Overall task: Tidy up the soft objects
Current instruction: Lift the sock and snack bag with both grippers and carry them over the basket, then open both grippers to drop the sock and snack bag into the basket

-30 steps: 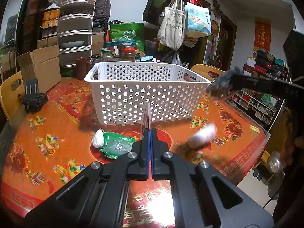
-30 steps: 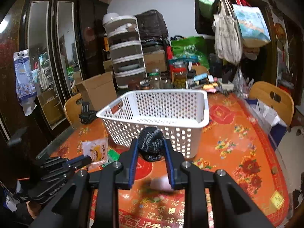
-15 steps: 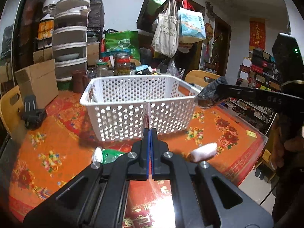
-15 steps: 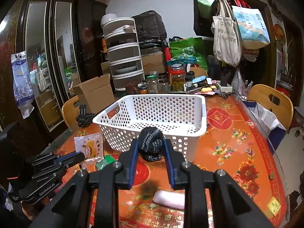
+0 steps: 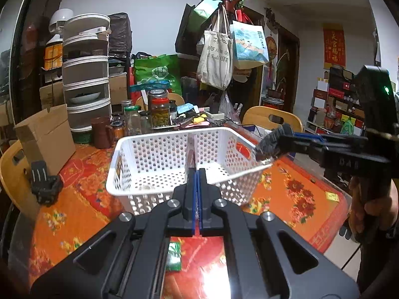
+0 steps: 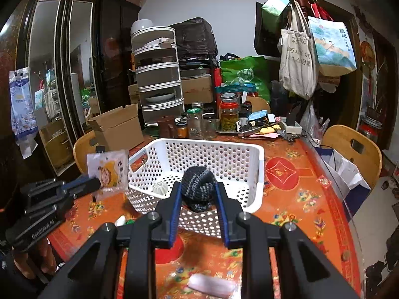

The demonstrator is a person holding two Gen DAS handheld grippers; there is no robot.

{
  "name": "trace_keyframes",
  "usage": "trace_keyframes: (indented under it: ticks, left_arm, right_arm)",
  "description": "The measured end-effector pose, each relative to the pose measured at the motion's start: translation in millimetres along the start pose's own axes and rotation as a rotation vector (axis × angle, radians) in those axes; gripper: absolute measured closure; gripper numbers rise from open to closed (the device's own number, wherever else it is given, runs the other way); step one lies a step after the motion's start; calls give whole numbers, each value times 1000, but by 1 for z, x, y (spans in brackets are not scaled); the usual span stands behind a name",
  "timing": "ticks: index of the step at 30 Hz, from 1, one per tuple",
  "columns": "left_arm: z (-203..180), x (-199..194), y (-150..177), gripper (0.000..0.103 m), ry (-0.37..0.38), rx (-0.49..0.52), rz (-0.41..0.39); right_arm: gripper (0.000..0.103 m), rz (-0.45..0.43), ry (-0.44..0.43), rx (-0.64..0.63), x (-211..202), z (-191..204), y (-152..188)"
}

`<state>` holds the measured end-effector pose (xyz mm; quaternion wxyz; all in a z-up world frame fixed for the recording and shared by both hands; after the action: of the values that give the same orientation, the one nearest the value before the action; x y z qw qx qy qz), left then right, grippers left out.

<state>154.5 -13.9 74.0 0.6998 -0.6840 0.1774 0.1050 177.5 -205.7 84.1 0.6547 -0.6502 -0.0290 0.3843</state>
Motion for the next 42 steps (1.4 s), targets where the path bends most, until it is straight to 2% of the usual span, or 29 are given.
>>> trace_keyframes:
  ticks: [8,20,28,36,42]
  left_arm:
    - [13,48,-32,102,-22,-2,37]
    - [35,146,-50,102,-55,-14,157]
    - [41,210,-38,102,-75,-15,278]
    - [47,262,-13,102,-82,-37,448]
    - [45,271,-5,102,-85,-35,487]
  right_arm:
    - [78,33,27,-7,25,-13,-13]
    - [78,117,47,4,89,-36,-29]
    - [78,224,69,9,143,-48,-22]
    - [77,327,74,44,178,-62,-16]
    - [76,381,61,61,190,-66,-11]
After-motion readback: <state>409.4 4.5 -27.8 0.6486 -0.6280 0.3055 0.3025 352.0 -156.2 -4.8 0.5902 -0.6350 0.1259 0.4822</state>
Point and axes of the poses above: each gripper's, at about its wrist camera, not at the fingertips, and x roughly the way its jaws point, z to its left, y to its underside, the point moved 7 cm from there along x, roughly the way its jaws point, and after that the axes turned 9 degrees about -y, right-handed, at the moved point
